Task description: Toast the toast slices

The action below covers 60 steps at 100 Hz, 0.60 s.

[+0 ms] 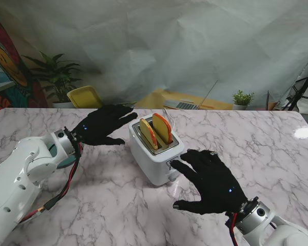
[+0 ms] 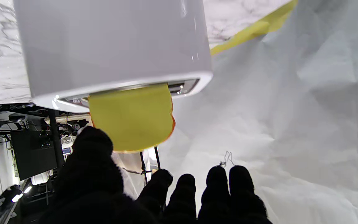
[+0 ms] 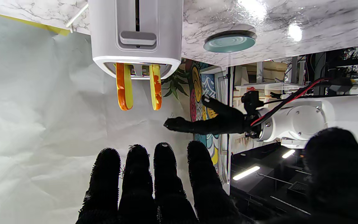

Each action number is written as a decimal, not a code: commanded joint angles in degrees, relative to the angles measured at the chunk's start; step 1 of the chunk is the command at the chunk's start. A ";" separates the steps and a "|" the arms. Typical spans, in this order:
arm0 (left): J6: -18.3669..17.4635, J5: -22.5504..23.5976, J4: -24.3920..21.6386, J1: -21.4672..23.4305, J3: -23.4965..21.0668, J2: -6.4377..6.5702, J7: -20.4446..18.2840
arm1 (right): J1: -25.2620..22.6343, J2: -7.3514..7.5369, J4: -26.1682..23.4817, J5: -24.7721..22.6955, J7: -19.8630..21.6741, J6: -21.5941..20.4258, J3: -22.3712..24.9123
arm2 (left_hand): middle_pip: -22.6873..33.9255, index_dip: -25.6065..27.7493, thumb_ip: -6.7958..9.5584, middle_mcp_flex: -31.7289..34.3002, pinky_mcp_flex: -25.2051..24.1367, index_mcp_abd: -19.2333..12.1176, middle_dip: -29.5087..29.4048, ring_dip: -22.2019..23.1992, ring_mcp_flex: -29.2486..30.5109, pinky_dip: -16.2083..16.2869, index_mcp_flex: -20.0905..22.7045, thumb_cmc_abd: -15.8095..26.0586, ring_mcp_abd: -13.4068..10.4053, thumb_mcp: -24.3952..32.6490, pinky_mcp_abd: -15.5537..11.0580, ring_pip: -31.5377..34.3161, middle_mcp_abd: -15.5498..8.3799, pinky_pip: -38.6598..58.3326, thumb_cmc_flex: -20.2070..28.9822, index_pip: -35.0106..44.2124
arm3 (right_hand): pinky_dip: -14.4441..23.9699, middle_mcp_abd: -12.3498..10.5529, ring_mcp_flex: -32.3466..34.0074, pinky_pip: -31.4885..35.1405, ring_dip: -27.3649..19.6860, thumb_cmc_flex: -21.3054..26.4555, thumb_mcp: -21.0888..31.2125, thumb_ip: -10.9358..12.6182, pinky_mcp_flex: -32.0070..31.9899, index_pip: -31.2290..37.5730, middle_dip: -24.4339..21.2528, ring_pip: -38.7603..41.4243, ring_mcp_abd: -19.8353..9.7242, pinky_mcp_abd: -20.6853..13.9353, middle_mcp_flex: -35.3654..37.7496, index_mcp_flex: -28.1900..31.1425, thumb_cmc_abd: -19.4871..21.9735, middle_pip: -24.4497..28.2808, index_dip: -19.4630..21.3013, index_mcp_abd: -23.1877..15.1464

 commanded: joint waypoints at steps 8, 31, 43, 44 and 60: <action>0.47 -0.19 1.57 1.97 0.08 0.69 -0.67 | 0.28 0.06 0.43 0.01 -0.03 0.57 -0.68 | -2.56 -3.26 0.91 -3.01 0.05 3.35 -4.76 -2.63 -3.28 -3.70 -2.37 4.97 -0.11 -1.17 -2.52 -4.53 2.39 -6.76 -3.55 -3.84 | -0.78 0.92 -1.59 -1.20 -1.20 -0.98 -0.33 1.28 -0.86 -1.63 -0.56 -2.35 -0.17 -1.53 -1.32 0.42 1.91 -1.30 0.80 2.00; 4.41 -1.12 3.82 3.43 1.42 0.40 1.21 | 0.33 0.08 0.63 0.04 -0.08 1.13 -1.22 | -2.95 -6.76 0.83 -3.38 0.04 4.07 -8.10 -3.26 -4.33 -5.47 -2.30 6.28 0.47 -1.34 -2.27 -7.01 3.27 -10.89 -4.46 -3.87 | -0.78 0.95 -1.57 -1.20 -1.21 -0.82 -0.43 1.30 -0.89 -1.66 -0.57 -2.37 -0.24 -1.55 -1.28 0.45 1.87 -1.33 0.81 1.97; 5.92 -1.79 5.35 3.09 3.08 0.22 2.19 | 0.46 0.10 0.75 0.00 -0.04 1.43 -1.57 | -2.96 -6.74 0.83 -3.42 -0.18 4.10 -8.27 -3.34 -4.66 -5.71 -2.24 6.63 0.55 -1.30 -2.14 -7.46 3.36 -11.54 -4.42 -3.71 | -0.79 0.92 -1.56 -1.22 -1.21 -0.82 -0.46 1.31 -0.87 -1.66 -0.56 -2.37 -0.24 -1.59 -1.21 0.44 1.96 -1.31 0.82 1.95; 6.04 -1.87 5.48 3.04 3.24 0.21 2.23 | 0.47 0.10 0.77 0.00 -0.05 1.45 -1.61 | -2.94 -6.72 0.84 -3.40 -0.21 4.04 -8.27 -3.35 -4.66 -5.74 -2.21 6.64 0.54 -1.27 -2.13 -7.49 3.30 -11.61 -4.34 -3.67 | -0.79 0.92 -1.54 -1.22 -1.21 -0.82 -0.47 1.30 -0.87 -1.65 -0.56 -2.36 -0.24 -1.58 -1.20 0.45 1.95 -1.30 0.83 1.94; 7.88 -2.94 7.78 1.63 6.04 0.01 2.94 | 0.47 0.12 1.03 0.04 -0.02 1.64 -1.87 | -2.77 -5.70 0.86 -3.33 -0.24 3.77 -8.20 -3.49 -4.85 -5.95 -2.19 6.56 0.74 -1.18 -1.85 -8.16 3.27 -12.64 -3.57 -3.04 | -0.79 0.91 -1.51 -1.21 -1.20 -0.76 -0.49 1.31 -0.86 -1.61 -0.56 -2.36 -0.28 -1.57 -1.22 0.50 1.96 -1.33 0.86 1.83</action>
